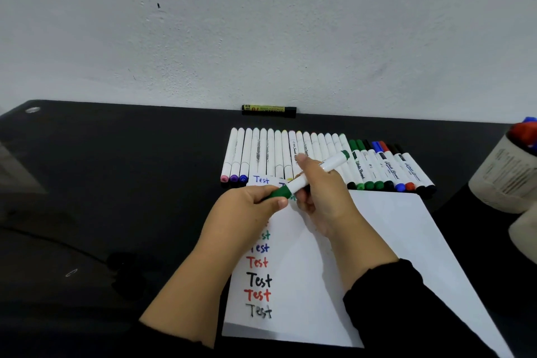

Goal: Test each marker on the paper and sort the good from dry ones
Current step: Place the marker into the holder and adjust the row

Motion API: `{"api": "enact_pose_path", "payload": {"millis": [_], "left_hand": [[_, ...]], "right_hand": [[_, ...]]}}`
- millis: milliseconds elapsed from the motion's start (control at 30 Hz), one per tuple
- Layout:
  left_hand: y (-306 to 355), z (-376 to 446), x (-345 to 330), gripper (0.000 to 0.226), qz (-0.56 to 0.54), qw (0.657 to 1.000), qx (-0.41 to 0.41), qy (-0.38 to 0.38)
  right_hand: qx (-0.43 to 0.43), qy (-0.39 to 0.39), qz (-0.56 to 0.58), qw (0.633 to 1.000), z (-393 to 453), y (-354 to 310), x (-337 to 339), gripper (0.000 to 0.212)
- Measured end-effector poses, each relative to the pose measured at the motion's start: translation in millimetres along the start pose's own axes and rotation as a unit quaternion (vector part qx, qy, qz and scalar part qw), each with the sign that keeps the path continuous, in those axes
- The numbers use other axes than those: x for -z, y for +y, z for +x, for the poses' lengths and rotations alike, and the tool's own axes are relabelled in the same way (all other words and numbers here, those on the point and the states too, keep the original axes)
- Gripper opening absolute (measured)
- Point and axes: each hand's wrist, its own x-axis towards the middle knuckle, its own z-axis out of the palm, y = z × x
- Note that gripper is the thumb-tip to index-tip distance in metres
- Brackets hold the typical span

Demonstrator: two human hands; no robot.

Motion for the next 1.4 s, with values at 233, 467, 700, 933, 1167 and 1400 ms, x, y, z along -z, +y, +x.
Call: {"api": "enact_pose_path", "payload": {"millis": [233,467,700,933,1167,1400], "left_hand": [[-3,0,0,0.009,-0.012,1.000,0.015,-0.025],[6,8,2,0.012,0.088,0.991,0.027,-0.096],[34,16,3,0.016,0.078,0.990,0.001,-0.121],[78,10,-36,0.031,-0.016,0.989,-0.110,-0.101],[104,21,-106,0.052,-0.064,0.966,-0.205,-0.145],[105,59,-169,0.054,0.211,0.929,-0.275,-0.129]], "right_hand": [[-0.008,-0.071,-0.057,0.996,-2,-12,15,0.022],[0.079,0.093,-0.232,0.965,-9,-8,33,0.033],[0.229,0.032,-0.515,0.825,-26,-15,54,0.036],[0.258,0.189,-0.522,0.791,-33,-30,87,0.030],[0.242,0.280,-0.501,0.782,-45,-57,144,0.028],[0.260,0.349,-0.398,0.807,-55,-93,201,0.022]]}}
